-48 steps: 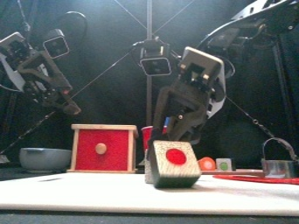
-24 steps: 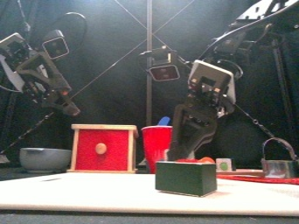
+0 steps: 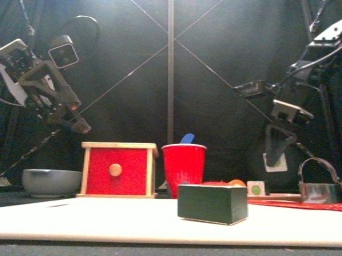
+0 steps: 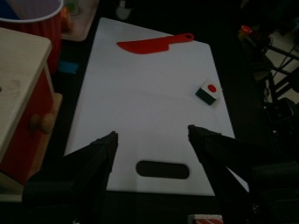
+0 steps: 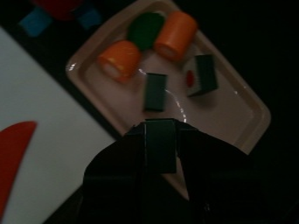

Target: Place cut up sushi roll onto plate

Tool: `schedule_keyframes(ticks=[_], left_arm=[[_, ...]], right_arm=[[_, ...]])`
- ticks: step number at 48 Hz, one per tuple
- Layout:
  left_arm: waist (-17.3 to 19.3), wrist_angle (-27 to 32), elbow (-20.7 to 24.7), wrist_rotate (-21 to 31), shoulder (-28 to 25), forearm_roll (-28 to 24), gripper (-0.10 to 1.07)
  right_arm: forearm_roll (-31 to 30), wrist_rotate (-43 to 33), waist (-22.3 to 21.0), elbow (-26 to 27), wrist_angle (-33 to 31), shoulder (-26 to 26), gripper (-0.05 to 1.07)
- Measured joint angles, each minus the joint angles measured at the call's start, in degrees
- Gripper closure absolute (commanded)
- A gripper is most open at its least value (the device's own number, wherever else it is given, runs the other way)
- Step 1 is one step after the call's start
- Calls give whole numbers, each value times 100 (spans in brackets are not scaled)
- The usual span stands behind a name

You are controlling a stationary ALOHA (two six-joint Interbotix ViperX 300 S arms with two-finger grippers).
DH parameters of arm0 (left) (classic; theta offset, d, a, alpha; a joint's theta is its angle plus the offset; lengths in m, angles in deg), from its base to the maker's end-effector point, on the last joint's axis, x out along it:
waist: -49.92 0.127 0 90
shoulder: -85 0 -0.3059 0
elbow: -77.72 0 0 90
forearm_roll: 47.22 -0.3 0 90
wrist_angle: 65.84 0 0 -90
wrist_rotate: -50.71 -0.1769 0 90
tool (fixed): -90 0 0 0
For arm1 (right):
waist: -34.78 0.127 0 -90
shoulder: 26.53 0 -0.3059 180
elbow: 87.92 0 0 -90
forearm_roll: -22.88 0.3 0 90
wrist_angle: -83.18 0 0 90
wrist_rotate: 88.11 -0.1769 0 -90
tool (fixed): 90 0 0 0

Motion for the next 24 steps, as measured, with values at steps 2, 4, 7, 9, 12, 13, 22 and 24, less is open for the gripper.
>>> schedule_keyframes(ticks=[2, 4, 7, 9, 12, 13, 22, 24], left_arm=[[18, 0, 0, 0, 0, 0, 0], [26, 0, 0, 0, 0, -9, 0], [35, 0, 0, 0, 0, 0, 0], [44, 0, 0, 0, -9, 0, 0], [53, 0, -9, 0, 0, 0, 0], [53, 0, 0, 0, 0, 0, 0], [62, 0, -9, 0, 0, 0, 0], [62, 0, -9, 0, 0, 0, 0]], right_arm=[[-35, -9, -457, -141, 387, -44, 49], [-70, -18, -782, -237, 694, -44, 49], [-141, -18, -1239, -316, 1160, 35, 48], [-211, -18, -1433, -325, 1362, 123, 48], [-334, -18, -1661, -325, 1556, 264, 46], [-369, -18, -1723, -325, 1600, 316, 45], [-554, -18, -1995, -229, 1811, 976, 28], [-562, -18, -2004, -193, 1837, 1081, 25]])
